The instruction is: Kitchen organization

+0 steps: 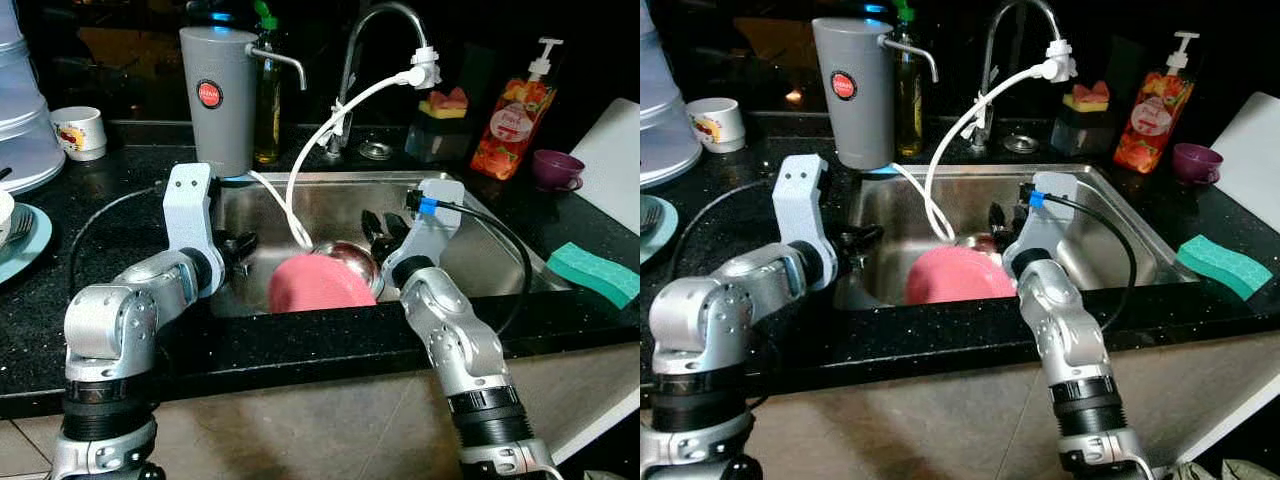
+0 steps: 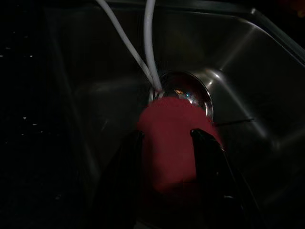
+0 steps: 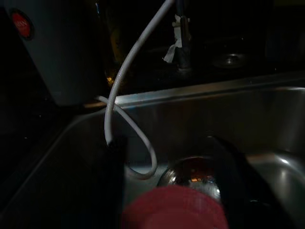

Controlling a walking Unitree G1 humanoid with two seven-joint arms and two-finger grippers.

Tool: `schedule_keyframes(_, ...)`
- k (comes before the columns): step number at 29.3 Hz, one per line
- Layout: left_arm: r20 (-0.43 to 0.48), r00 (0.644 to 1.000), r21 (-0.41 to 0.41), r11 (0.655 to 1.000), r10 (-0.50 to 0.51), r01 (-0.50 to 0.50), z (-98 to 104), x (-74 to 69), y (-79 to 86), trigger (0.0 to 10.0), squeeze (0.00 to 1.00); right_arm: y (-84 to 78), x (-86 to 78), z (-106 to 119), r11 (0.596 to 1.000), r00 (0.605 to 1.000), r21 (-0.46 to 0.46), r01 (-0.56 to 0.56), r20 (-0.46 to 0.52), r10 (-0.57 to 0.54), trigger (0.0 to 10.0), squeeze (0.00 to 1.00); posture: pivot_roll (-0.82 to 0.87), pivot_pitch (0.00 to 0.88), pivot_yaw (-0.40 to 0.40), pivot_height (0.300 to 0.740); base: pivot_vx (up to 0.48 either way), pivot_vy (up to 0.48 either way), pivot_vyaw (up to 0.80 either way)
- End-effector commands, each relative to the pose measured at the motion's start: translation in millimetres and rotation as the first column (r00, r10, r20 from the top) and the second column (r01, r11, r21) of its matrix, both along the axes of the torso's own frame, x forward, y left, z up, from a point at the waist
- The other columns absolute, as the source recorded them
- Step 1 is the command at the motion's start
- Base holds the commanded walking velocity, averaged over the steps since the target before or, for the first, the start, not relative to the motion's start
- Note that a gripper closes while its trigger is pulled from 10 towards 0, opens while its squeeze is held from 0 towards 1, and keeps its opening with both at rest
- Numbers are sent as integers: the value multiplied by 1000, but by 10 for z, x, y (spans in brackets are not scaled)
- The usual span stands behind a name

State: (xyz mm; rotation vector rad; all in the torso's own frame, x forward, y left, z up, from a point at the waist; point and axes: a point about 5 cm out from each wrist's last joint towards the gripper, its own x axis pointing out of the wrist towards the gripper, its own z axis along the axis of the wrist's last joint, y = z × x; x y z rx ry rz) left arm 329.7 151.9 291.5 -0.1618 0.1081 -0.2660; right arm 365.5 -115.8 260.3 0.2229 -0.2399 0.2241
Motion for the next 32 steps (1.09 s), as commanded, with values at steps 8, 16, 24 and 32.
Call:
schedule_keyframes(8,108,956,183,940,272,-288,138,-5,329,10000,0,-36,-127,210,999,992,47,-15,123,9,10000,0,115,144,-82,740,0,0,0)
schedule_keyframes(16,174,810,308,750,561,-586,172,-53,839,10000,0,-79,-132,234,998,992,62,-3,128,-5,10000,0,119,150,-81,740,0,0,0)
schedule_keyframes(24,369,759,656,428,536,-621,166,-291,1313,10000,0,-128,-128,247,997,991,72,6,130,-15,10000,0,133,167,-76,740,0,0,0)
schedule_keyframes(32,444,770,817,145,458,-558,144,-475,1546,10000,0,-125,-106,211,997,993,76,-2,114,-7,10000,0,152,175,-86,740,0,0,0)
